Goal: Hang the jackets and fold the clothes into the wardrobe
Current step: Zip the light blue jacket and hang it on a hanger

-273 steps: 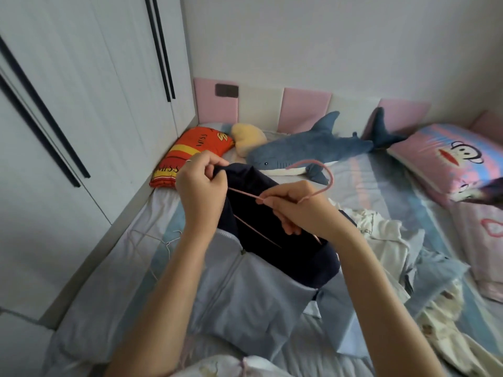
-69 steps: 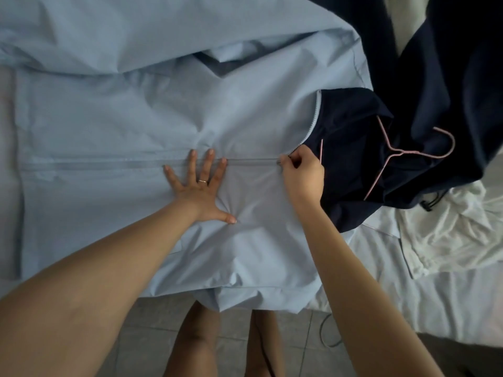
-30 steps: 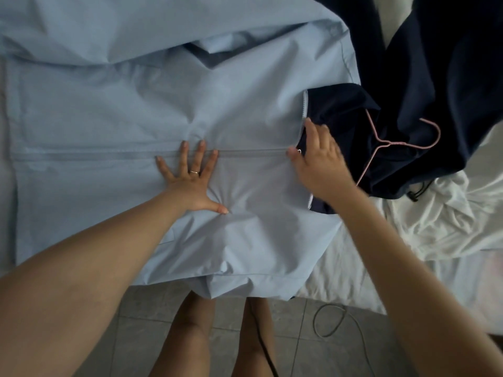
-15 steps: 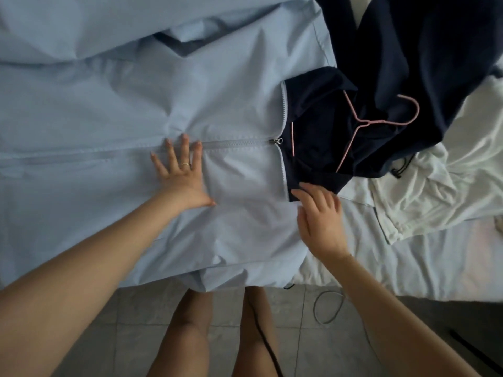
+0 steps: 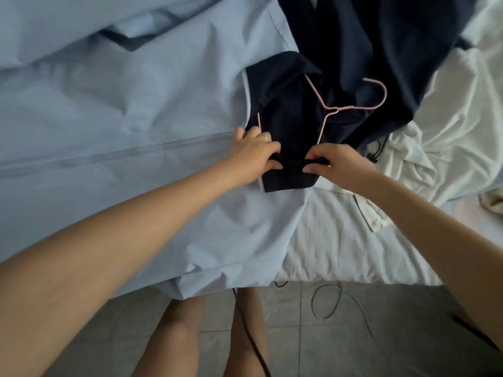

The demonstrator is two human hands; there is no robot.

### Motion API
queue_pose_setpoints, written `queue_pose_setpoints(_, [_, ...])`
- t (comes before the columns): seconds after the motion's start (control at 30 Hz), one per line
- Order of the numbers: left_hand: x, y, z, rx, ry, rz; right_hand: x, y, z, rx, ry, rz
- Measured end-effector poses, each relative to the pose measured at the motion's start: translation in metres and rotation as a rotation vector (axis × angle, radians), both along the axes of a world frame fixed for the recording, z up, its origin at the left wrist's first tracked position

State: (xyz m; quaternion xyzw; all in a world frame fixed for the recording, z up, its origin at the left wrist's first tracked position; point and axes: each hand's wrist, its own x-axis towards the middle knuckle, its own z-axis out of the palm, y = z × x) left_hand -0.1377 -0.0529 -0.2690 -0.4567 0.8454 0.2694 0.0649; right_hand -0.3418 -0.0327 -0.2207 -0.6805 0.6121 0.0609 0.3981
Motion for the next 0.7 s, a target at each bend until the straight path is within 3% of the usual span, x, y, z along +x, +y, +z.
queue_pose_setpoints(0.1, [0.019, 0.0, -0.005, -0.071, 0.1, -0.009, -0.008, 0.004, -0.008, -0.028, -0.002, -0.073])
queue_pose_setpoints(0.23, [0.025, 0.0, -0.007, -0.103, 0.084, -0.033, -0.003, 0.012, -0.021, -0.11, -0.014, -0.131])
queue_pose_setpoints(0.33, [0.023, -0.002, 0.006, -0.297, 0.186, 0.01, 0.003, 0.018, -0.02, -0.436, 0.052, -0.281])
queue_pose_setpoints(0.43, [0.021, -0.025, 0.02, -0.475, 0.235, 0.2, 0.012, -0.006, -0.011, -0.772, 0.148, -0.305])
queue_pose_setpoints(0.63, [-0.01, -0.07, 0.008, -0.301, -0.04, 0.28, 0.042, -0.1, -0.028, -0.486, 0.197, 0.013])
queue_pose_setpoints(0.7, [-0.018, -0.07, 0.002, -0.274, -0.045, 0.283, 0.048, -0.111, -0.039, -0.464, 0.151, -0.045])
